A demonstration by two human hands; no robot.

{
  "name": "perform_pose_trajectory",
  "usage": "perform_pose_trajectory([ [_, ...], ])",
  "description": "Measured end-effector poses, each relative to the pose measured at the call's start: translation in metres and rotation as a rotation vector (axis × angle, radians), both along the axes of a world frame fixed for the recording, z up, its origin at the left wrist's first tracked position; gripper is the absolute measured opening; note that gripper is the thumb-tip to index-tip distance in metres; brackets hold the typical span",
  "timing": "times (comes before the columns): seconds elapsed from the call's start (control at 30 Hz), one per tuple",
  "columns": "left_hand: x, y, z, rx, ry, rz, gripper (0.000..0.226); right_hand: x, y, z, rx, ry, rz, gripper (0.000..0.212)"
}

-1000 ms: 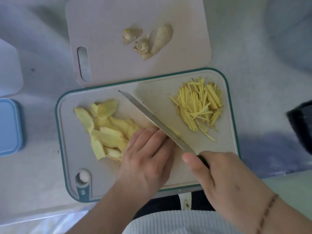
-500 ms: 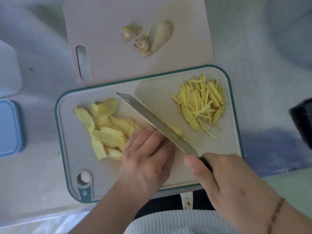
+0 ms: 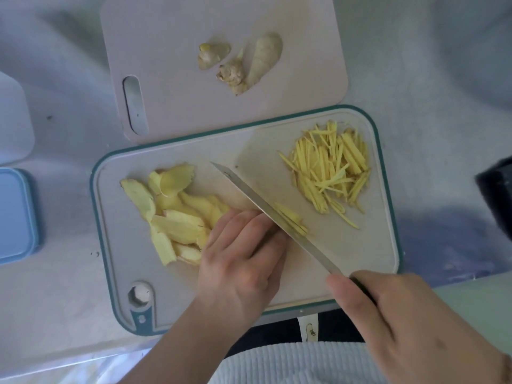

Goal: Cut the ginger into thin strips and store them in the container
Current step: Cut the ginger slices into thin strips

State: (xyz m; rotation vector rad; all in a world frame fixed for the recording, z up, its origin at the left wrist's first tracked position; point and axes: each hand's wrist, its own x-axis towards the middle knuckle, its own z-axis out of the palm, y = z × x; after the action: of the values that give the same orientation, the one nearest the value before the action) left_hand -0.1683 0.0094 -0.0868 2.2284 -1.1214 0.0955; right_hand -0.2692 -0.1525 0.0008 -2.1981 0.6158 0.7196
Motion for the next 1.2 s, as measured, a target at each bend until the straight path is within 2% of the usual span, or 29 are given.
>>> perform_pose_trajectory([
  [0.03,-0.001,0.0,0.0,0.002,-0.008,0.001,0.009,-0.003,0.0,0.002,0.003,0.009,-0.004,0.062],
  [0.17,-0.001,-0.001,-0.002,0.005,-0.025,0.009,0.008,0.012,0.001,-0.005,0.032,0.026,0.029,0.078],
  [0.3,-0.001,0.001,-0.003,0.0,-0.035,0.01,0.01,0.026,0.007,-0.008,0.006,-0.016,0.059,0.07],
  [0.5,-0.003,0.001,-0.003,-0.015,-0.019,0.054,0.012,-0.007,0.003,0.003,0.044,0.062,-0.01,0.079],
  [0.77,-0.001,0.0,-0.002,-0.027,-0.041,0.051,0.022,0.014,0.009,-0.009,0.052,-0.003,-0.002,0.074],
  [0.97,-0.004,0.001,-0.004,-0.033,-0.037,0.059,0.015,-0.004,0.008,-0.001,0.058,0.054,-0.026,0.08],
  [1.1,-0.003,0.003,-0.004,-0.03,-0.035,0.037,0.023,0.015,0.013,-0.012,0.041,0.0,0.002,0.078],
  [1.2,-0.002,0.005,-0.003,-0.02,-0.043,0.012,0.018,0.007,0.012,-0.004,0.043,-0.004,-0.022,0.08],
])
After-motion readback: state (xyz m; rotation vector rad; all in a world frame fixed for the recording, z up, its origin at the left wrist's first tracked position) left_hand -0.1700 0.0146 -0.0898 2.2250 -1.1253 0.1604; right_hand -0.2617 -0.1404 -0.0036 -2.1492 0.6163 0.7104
